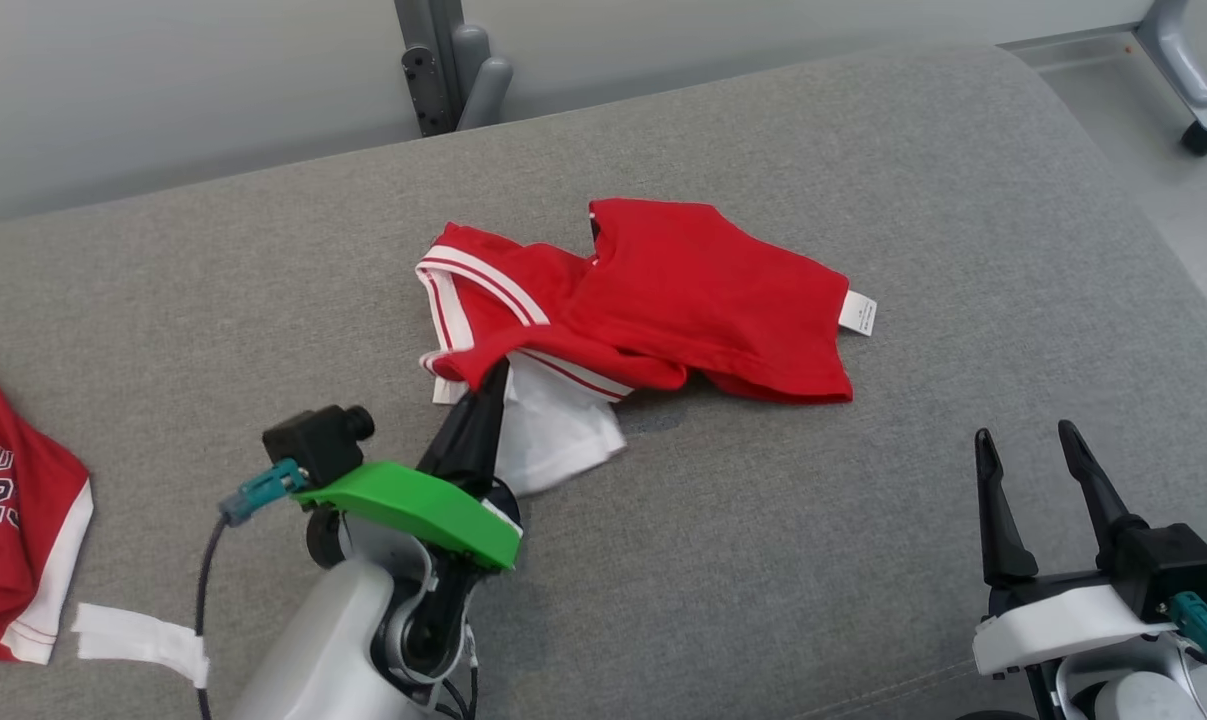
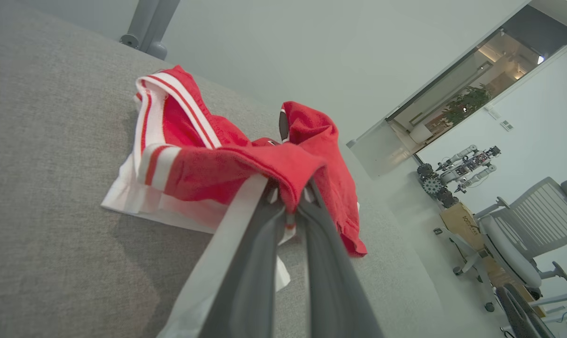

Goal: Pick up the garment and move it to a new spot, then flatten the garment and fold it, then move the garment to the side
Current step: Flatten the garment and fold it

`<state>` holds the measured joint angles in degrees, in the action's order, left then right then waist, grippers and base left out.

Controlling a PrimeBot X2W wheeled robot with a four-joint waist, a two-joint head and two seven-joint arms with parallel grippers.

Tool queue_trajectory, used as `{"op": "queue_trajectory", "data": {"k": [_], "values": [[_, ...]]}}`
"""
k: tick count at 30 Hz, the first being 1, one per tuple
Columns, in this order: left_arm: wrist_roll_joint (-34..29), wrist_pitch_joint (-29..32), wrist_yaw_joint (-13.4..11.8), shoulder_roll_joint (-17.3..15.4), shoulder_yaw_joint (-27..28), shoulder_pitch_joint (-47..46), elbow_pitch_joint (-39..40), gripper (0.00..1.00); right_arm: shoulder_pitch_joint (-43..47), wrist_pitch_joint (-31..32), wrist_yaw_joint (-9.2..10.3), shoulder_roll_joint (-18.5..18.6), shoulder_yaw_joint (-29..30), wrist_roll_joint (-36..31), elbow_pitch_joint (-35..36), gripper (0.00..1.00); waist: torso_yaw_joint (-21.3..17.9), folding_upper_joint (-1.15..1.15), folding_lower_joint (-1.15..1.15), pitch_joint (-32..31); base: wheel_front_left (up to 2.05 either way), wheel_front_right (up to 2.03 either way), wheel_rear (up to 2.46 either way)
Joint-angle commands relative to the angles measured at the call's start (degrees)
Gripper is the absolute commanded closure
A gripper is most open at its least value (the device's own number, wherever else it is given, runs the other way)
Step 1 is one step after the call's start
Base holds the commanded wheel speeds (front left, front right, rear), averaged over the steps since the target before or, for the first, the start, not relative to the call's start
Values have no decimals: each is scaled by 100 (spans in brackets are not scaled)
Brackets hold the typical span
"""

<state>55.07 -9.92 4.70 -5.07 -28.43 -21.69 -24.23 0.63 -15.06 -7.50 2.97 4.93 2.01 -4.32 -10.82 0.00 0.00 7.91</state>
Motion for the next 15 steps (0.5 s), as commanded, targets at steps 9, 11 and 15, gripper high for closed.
{"op": "queue_trajectory", "data": {"k": [9, 11, 15], "values": [[463, 596, -492, -497, 429, 160, 2511, 100, 7, -19, 2, 2, -77, 40, -25, 0, 217, 0, 0, -142, 0, 0, 0], [490, 733, -637, -561, 477, 178, 2927, 100, -7, -19, 2, 1, -101, 38, -33, 0, 214, 0, 0, -151, 0, 0, 0], [628, 1018, -846, -650, 545, 7, 3485, 100, -25, -19, 2, -2, -127, 72, -60, 0, 206, 0, 0, -158, 0, 0, 0]]}}
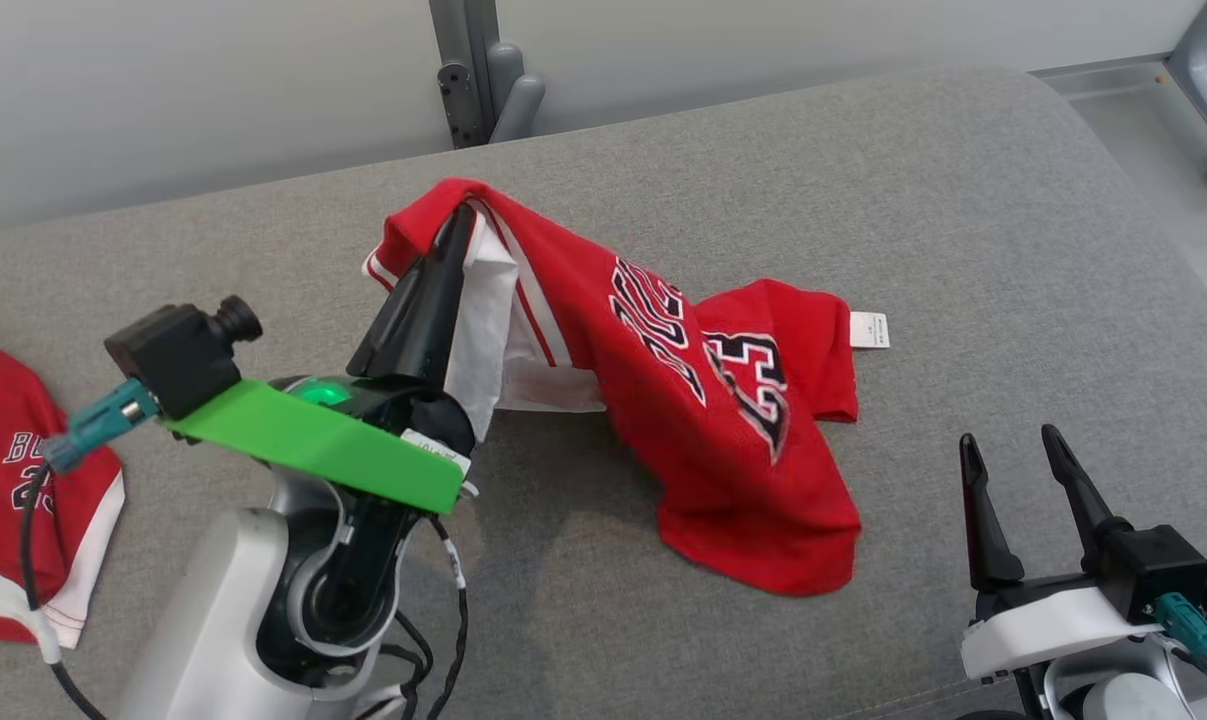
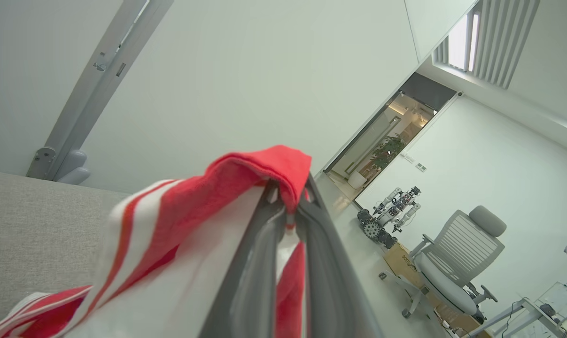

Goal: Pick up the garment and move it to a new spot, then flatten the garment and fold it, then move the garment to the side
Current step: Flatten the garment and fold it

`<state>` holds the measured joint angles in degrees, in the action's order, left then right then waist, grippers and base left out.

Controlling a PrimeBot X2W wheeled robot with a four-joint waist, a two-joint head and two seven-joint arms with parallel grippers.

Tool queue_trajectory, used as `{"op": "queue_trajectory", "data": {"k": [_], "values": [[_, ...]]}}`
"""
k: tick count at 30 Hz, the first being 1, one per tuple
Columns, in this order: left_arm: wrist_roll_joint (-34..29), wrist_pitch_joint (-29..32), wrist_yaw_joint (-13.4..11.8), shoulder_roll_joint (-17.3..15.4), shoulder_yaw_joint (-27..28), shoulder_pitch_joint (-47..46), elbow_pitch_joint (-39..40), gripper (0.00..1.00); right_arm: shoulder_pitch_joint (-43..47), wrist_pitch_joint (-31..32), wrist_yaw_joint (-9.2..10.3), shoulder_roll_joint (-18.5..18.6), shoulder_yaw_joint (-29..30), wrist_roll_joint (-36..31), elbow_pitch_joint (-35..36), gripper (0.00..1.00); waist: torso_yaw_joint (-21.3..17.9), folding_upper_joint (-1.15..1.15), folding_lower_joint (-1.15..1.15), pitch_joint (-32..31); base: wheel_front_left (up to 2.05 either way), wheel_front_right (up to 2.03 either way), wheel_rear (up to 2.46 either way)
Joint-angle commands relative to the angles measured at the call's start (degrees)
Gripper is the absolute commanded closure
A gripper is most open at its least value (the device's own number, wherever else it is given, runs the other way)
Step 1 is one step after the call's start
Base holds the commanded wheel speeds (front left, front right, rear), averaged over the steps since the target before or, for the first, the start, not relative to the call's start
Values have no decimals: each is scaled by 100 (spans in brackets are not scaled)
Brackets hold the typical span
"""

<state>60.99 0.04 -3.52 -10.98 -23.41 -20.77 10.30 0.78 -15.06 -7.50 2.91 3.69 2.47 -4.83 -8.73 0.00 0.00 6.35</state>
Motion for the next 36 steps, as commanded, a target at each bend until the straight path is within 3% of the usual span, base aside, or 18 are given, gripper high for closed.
{"op": "queue_trajectory", "data": {"k": [1, 11, 17, 21, 25, 28, 29, 30, 31, 36], "values": [[83, 98, -73, -59, 56, -159, 114, 100, -40, -19, 2, 4, -10, 33, -17, 0, -7, 0, 0, -6, 0, 0, 0], [58, 658, -405, -309, 182, -870, -12, 100, -105, -19, 2, 3, -57, 232, -30, 0, -176, 0, 0, 89, 0, 0, 0], [-412, 675, -519, -828, 304, -1135, -1081, 100, -174, -19, 2, 2, -89, 323, -79, 0, -296, 0, 0, 179, 0, 0, 0], [-500, 650, -546, -982, 358, -1019, -1687, 100, -206, -19, 2, 3, -111, 349, -97, 0, -389, 0, 0, 209, 0, 0, 0], [-433, 632, -490, -1118, 386, -688, -2268, 74, -221, -19, 2, 1, -116, 393, -97, 0, -508, 0, 0, 258, 0, 0, 0], [-474, 521, -458, -1181, 384, -403, -2494, 67, -182, -19, 2, 3, -127, 402, -96, 0, -588, 0, 0, 294, 0, 0, 0], [-463, 491, -453, -1193, 373, -296, -2525, 58, -155, -19, 2, 3, -112, 397, -100, 0, -599, 0, 0, 300, 0, 0, 0], [-537, 498, -452, -1255, 318, -197, -2530, 43, -129, -19, 2, 3, -95, 387, -108, 0, -608, 0, 0, 305, 0, 0, 0], [-640, 508, -470, -1331, 254, -99, -2503, 0, -115, -19, 2, 3, -93, 376, -108, 0, -617, 0, 0, 308, 0, 0, 0], [-1089, 484, -838, -1590, -21, 358, -1972, 0, -109, -19, 2, 2, -45, 347, -82, 0, -633, 0, 0, 310, 0, 0, 0]]}}
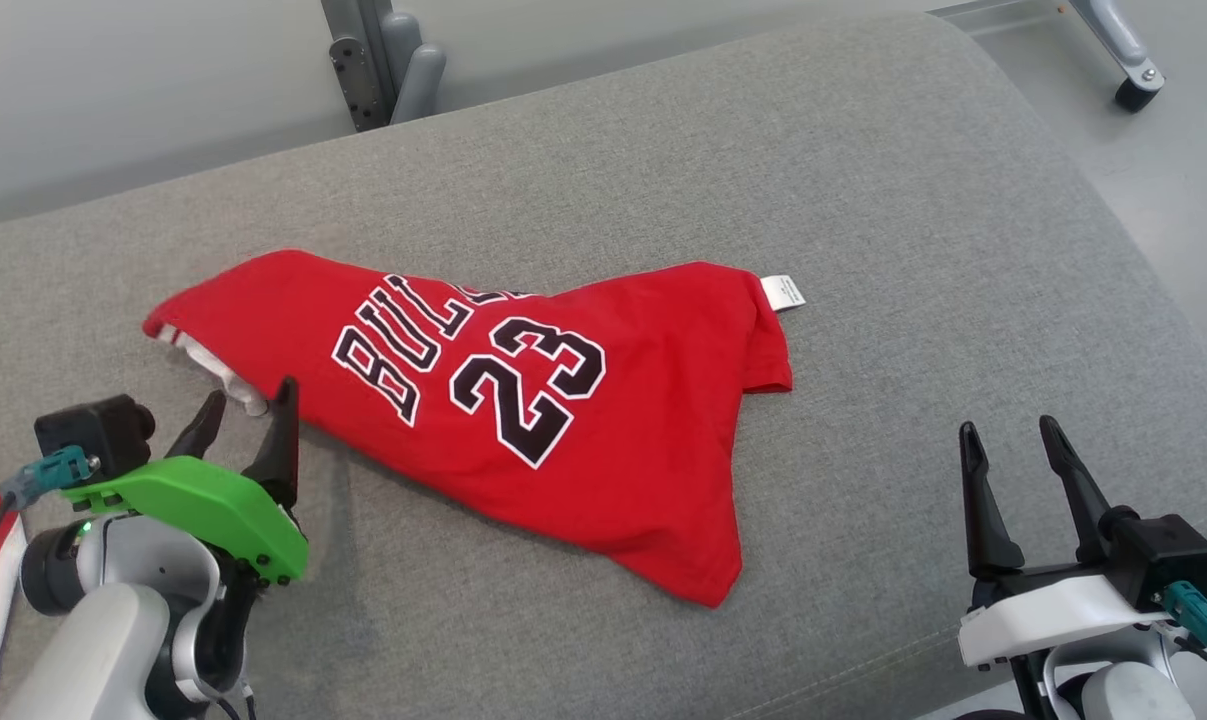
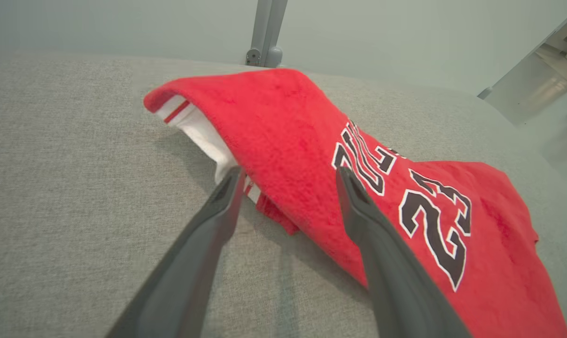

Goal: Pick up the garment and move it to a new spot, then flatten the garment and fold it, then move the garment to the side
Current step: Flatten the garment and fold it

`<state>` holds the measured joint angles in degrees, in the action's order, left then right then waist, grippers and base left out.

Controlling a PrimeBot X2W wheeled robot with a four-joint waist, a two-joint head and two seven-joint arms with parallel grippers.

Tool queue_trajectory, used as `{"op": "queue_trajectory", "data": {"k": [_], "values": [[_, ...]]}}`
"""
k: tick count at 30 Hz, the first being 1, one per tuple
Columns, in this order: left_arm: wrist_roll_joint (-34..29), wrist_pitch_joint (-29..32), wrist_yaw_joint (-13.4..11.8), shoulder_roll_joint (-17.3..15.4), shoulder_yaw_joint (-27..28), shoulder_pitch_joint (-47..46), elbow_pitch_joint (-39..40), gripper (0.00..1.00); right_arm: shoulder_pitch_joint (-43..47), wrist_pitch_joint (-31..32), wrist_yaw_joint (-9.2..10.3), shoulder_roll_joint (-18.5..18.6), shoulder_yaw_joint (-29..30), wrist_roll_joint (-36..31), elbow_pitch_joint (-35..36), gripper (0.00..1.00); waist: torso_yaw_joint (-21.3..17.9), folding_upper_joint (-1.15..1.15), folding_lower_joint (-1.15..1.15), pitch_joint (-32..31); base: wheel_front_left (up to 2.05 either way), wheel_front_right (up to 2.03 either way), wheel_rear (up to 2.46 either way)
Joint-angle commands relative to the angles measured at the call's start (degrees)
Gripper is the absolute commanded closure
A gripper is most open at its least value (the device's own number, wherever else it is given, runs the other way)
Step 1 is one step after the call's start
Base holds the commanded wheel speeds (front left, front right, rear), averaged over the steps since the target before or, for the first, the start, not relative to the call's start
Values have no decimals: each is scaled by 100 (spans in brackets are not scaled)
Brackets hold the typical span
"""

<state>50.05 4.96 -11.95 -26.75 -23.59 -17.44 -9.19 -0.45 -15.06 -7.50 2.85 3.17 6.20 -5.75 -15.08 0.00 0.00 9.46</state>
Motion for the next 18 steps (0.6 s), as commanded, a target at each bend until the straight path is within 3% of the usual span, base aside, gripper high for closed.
{"op": "queue_trajectory", "data": {"k": [1, 6, 10, 14, 18], "values": [[-1, -18, -87, -17, 21, 119, 166, 0, 12, -19, 2, 8, 14, -27, 13, 0, 6, 0, 0, -3, 0, 0, 0], [38, -48, -516, 29, 74, 647, 1365, 0, 2, -19, 2, 7, 20, -53, 39, 0, 20, 0, 0, -4, 0, 0, 0], [191, 116, -677, 300, -230, 1093, 2082, 0, -26, -19, 2, 8, 5, -43, 61, 0, 19, 0, 0, 45, 0, 0, 0], [108, 169, -578, 584, -721, 1304, 2105, 0, -69, -19, 2, 7, -21, -2, 68, 0, 2, 0, 0, 128, 0, 0, 0], [-39, 318, -274, 934, -1419, 1082, 1958, 0, -101, -19, 2, 8, -5, -31, 70, 0, 29, 0, 0, 232, 0, 0, 0]]}}
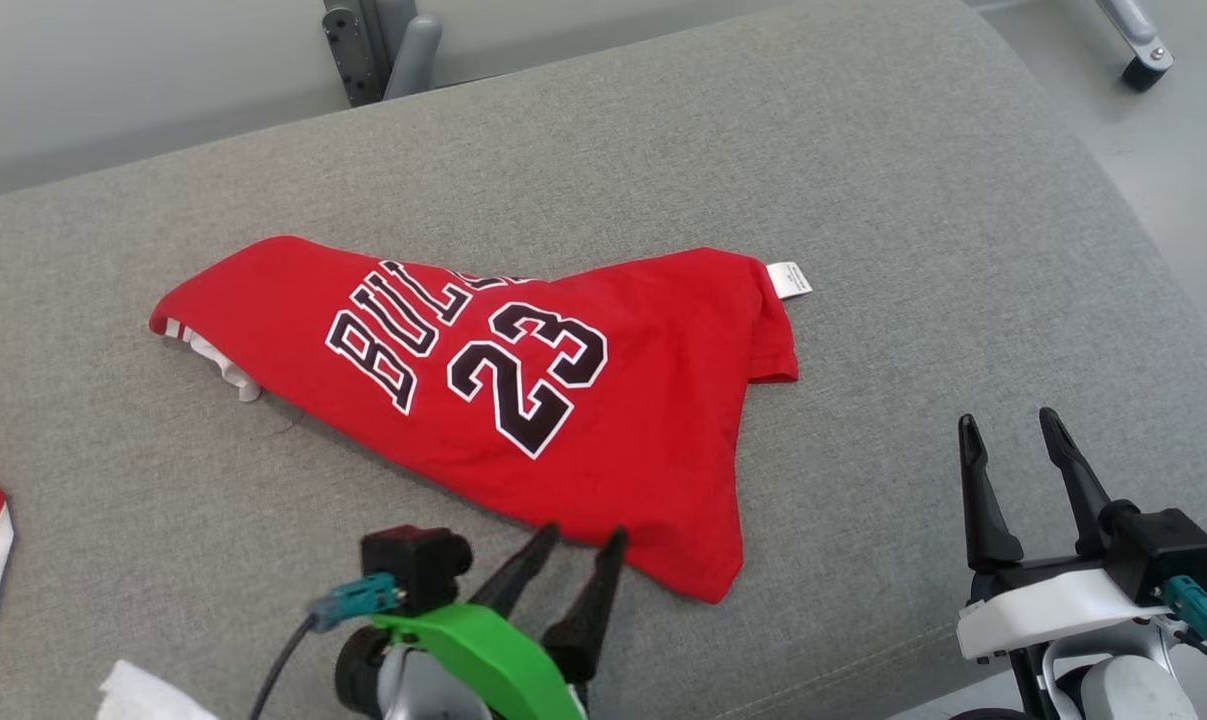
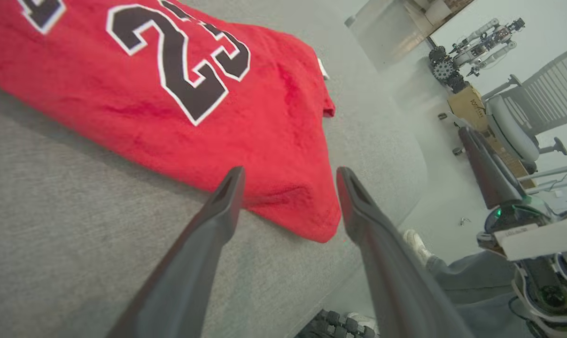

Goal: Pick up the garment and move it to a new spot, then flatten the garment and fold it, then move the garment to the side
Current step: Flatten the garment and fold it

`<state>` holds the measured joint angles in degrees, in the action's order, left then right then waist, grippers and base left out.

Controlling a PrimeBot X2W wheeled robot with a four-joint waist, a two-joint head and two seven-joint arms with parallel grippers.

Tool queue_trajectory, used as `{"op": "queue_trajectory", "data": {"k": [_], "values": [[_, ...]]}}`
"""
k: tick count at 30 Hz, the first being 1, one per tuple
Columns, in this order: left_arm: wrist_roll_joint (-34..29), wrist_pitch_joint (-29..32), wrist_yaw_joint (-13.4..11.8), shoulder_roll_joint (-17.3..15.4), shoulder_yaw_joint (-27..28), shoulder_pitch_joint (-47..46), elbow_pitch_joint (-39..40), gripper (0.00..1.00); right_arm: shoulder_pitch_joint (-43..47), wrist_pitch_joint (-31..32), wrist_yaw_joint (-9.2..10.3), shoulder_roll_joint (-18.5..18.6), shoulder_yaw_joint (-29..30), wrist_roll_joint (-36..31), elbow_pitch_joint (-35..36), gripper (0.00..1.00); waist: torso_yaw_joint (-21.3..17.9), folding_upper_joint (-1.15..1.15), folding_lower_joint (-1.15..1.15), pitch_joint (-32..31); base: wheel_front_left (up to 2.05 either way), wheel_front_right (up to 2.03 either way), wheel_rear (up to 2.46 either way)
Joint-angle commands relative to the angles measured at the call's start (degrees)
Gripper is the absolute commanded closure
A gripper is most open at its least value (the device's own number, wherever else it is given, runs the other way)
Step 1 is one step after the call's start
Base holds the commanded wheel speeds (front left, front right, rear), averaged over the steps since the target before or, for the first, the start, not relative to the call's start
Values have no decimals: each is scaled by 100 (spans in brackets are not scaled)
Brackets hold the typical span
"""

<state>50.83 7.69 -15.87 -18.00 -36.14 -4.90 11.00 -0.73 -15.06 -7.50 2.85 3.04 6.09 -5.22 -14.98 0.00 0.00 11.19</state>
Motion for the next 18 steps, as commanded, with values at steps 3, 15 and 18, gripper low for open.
{"op": "queue_trajectory", "data": {"k": [3, 15, 18], "values": [[-337, 218, 363, 336, -625, -546, -382, 0, -122, -19, 2, 7, 16, -32, 25, 0, 37, 0, 0, 146, 0, 0, 0], [-752, 901, 720, 1233, -1116, -2660, -2563, 0, -353, -19, 2, 8, -284, 89, -43, 0, -234, 0, 0, 383, 0, 0, 0], [-815, 1118, 763, 1337, -1239, -3088, -3225, 0, -370, -19, 2, 10, -303, 147, -72, 0, -368, 0, 0, 411, 0, 0, 0]]}}
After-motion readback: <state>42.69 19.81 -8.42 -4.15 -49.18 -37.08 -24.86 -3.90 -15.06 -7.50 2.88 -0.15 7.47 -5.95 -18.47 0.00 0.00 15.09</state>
